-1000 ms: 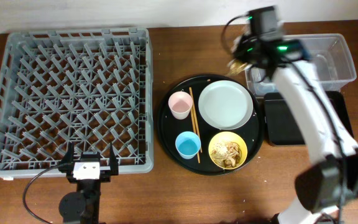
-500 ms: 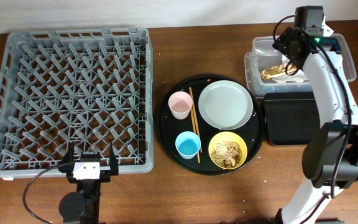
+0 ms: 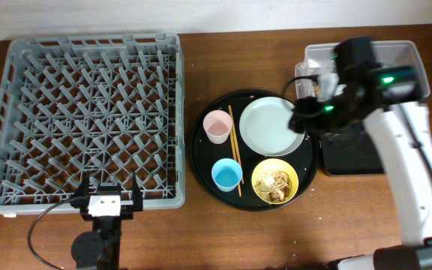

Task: Sort waste into correct bins and load items into the dishwasher rack
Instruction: 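Grasp the yellow bowl of food scraps with the right gripper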

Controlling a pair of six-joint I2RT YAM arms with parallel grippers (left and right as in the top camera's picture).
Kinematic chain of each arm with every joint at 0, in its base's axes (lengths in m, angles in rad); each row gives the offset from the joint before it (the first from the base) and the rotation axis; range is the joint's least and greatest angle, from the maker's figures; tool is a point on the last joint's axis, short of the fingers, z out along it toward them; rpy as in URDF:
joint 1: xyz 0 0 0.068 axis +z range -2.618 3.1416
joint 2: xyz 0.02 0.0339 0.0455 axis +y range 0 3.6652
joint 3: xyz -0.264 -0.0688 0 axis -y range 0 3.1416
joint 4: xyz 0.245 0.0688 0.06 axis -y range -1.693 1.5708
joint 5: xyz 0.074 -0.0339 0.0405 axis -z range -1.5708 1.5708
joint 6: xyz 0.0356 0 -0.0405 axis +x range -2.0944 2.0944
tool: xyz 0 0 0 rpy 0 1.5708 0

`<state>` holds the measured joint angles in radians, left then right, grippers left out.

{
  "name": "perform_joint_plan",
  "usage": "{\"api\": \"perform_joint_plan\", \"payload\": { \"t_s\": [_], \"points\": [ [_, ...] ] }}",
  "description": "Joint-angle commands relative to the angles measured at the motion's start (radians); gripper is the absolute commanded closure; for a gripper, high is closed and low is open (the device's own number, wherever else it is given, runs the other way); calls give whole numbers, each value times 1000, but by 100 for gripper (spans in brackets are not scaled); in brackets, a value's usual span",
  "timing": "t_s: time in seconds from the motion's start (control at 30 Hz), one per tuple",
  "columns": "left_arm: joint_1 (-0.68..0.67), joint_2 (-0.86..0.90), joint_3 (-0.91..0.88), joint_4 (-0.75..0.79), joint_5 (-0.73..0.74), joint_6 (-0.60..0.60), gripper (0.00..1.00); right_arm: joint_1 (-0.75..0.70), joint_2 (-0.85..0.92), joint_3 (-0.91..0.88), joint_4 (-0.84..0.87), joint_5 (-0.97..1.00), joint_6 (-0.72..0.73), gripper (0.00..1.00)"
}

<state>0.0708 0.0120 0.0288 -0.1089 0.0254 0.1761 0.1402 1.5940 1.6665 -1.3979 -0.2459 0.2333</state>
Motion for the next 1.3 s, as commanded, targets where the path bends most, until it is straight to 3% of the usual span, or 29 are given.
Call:
{"api": "perform_joint_plan", "payload": {
  "t_s": [0.0,0.13,0.33,0.57,0.9,1.07,1.27],
  "points": [
    [4,-5,-8,3,-6,13,1,113,9,-149,97,55,65,31],
    [4,-5,-8,3,-6,13,1,224,14,-380,299,55,132,41],
    [4,-5,-8,3,-6,13,1,352,19,-484,428,139,206,48],
    [4,-5,-8,3,-6,13,1,360,84,-492,457,180,299,52],
    [4,-5,-8,3,-6,13,1,356,174,-492,457,179,306,52],
    [4,-5,-8,3,-6,13,1,356,202,-492,472,171,288,70],
    [4,-5,-8,3,-6,13,1,330,241,-480,467,125,272,76]
  ]
}}
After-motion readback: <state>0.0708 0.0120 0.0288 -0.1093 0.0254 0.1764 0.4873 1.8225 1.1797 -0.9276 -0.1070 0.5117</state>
